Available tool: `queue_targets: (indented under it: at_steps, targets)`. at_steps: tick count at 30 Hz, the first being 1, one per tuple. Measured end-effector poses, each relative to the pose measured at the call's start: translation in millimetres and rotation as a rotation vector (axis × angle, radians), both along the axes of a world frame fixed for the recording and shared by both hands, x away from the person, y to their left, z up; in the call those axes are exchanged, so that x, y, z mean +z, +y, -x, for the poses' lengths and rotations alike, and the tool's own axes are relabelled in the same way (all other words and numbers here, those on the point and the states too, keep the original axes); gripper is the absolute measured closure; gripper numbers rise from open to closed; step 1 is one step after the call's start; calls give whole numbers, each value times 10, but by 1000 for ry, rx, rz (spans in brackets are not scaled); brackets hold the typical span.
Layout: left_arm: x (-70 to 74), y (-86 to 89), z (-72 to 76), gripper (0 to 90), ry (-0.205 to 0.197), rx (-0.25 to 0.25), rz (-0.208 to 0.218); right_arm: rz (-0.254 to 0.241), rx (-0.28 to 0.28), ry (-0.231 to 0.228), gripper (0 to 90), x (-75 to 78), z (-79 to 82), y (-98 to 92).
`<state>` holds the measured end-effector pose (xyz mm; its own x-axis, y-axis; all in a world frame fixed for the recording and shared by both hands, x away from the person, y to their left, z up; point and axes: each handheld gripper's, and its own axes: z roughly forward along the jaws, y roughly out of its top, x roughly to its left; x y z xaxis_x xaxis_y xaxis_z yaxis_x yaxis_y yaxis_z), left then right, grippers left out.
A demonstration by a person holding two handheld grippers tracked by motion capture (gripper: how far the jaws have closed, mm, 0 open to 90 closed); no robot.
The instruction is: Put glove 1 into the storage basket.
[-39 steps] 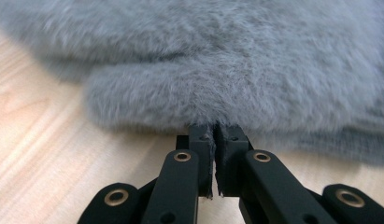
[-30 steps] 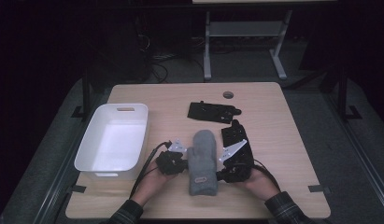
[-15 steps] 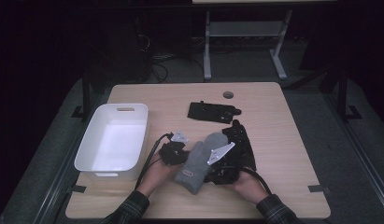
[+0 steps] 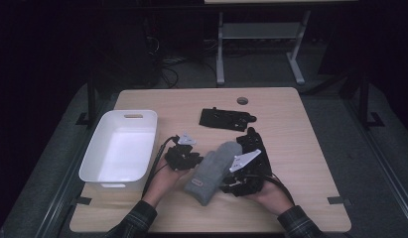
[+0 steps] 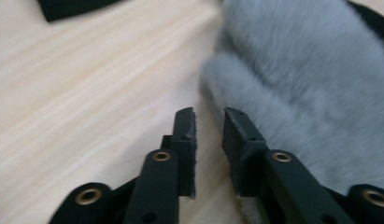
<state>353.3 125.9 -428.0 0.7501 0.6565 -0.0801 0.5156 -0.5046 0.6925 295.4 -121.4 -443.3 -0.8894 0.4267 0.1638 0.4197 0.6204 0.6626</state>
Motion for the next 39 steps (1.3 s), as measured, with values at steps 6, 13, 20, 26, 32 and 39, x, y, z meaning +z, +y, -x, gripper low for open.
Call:
queue_targets:
  at_steps: [6,13,20,26,32,39]
  targets:
    - [186,48,21,469,15,-3,77,-9,-135,-28,410,54,-23,-453]
    - [143,-51,41,182,79,-64,158,19,-351,-74,217,15,-64,-1049]
    - [78,-182,58,130,102,-78,145,37,-457,-65,182,-92,-112,-1407]
    - [-98,-315,52,127,114,-106,60,69,-481,-76,151,-187,-160,-1483]
    - [-210,-352,40,127,146,-121,51,106,-527,-90,136,-275,-217,-1514]
    - [-317,-384,23,139,201,-141,42,117,-550,-110,131,-312,-258,-1555]
